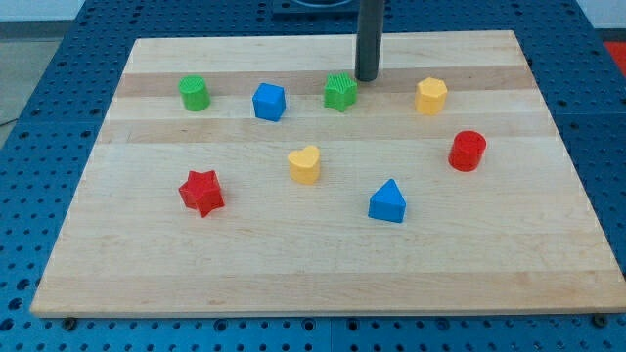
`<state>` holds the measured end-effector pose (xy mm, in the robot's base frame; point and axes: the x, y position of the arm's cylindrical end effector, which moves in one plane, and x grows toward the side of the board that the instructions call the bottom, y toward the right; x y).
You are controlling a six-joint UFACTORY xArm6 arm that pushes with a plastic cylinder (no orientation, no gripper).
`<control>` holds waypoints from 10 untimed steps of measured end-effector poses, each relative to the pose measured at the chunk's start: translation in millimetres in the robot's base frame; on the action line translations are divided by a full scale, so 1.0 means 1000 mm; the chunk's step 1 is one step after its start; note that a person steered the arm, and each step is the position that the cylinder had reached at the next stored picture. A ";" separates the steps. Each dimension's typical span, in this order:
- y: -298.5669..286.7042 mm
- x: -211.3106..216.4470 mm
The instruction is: Slightly push the heart downwards
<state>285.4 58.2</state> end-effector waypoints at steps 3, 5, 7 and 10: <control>-0.048 -0.078; -0.069 -0.041; -0.073 0.010; -0.074 0.086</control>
<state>371.8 -16.2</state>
